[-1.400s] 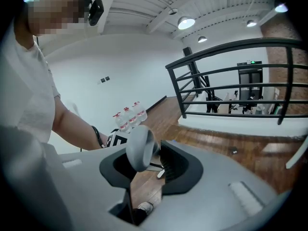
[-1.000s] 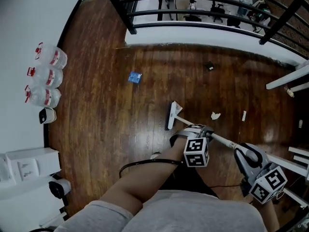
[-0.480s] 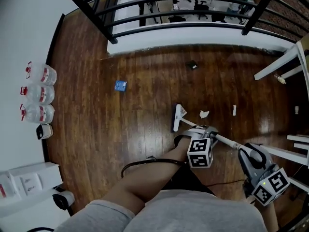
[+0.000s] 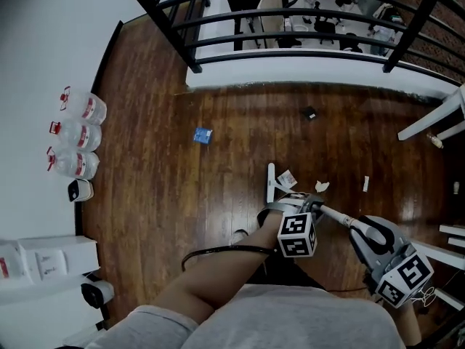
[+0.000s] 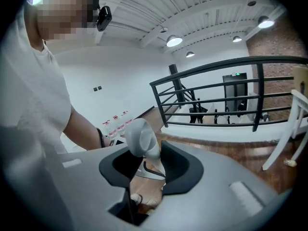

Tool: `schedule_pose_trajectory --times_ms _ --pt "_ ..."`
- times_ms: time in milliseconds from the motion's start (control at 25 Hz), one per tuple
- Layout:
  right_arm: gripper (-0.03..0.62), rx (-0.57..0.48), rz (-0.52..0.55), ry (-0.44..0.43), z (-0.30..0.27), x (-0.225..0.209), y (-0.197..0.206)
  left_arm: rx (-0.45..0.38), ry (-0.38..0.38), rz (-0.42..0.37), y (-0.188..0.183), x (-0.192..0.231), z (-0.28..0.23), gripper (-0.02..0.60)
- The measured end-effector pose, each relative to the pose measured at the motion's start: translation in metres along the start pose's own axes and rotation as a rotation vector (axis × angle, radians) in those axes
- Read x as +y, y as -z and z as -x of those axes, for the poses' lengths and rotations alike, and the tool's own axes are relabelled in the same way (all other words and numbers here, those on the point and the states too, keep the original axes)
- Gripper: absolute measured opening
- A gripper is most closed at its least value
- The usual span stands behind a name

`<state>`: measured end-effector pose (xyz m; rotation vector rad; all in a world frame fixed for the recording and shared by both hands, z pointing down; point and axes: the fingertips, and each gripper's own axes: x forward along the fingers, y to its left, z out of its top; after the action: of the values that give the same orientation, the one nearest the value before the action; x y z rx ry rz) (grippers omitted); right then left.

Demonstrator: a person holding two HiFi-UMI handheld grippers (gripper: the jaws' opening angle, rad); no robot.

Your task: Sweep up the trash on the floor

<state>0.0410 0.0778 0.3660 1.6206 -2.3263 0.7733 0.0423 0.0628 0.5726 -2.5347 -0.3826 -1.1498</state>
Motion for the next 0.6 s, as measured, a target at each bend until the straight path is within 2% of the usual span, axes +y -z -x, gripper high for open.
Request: schedule_pose_trajectory --times_ms 320,600 --pt "0.12 -0.043 0.014 -0.128 -0.085 0.042 -0.039 0.091 -0.119 0.031 0.087 0.061 0.071 0.084" --pt "0.121 -0.029 -0.016 -0.213 -0.211 0.07 -0.072 0.171 -0.119 0.043 0.198 0.13 0.124 0.084"
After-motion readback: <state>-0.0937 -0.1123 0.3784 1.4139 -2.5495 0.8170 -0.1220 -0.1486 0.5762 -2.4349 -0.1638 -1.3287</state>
